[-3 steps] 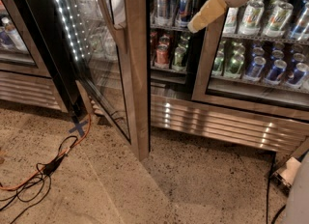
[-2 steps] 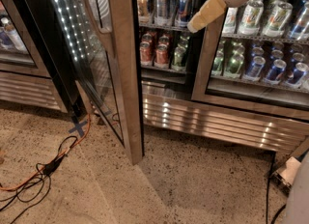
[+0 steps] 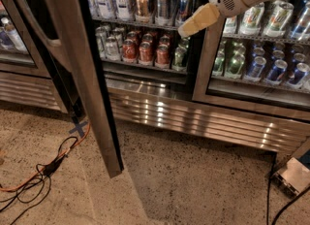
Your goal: Close left fridge door
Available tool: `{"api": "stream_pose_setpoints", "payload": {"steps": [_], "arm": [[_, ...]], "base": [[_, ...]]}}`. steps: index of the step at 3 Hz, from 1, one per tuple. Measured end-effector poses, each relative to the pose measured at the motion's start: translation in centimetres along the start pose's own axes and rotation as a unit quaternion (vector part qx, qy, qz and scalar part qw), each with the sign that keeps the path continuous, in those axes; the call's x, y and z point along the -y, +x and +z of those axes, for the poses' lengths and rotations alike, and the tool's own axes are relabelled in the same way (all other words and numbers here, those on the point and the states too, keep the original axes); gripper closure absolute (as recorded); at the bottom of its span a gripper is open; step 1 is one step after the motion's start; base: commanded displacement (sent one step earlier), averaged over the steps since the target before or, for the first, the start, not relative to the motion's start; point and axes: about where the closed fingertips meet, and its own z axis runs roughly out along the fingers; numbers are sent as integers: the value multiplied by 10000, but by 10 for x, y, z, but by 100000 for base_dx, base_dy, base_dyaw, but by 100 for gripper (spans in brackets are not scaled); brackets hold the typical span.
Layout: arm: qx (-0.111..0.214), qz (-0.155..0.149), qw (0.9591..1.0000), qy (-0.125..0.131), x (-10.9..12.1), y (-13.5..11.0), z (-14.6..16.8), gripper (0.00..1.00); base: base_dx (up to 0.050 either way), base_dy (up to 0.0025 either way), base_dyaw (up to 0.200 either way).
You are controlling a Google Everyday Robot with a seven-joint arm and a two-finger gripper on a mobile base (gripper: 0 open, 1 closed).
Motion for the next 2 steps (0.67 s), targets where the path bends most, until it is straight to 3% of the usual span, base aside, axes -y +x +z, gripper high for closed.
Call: {"api": "stream_pose_setpoints", "payload": {"steps": [1,2], "arm": [[515,184,9934,-1012,-51,-15,32,0],[515,184,9934,-1012,-51,-15,32,0]], "base": [[0,0,0],[0,0,0]]}}
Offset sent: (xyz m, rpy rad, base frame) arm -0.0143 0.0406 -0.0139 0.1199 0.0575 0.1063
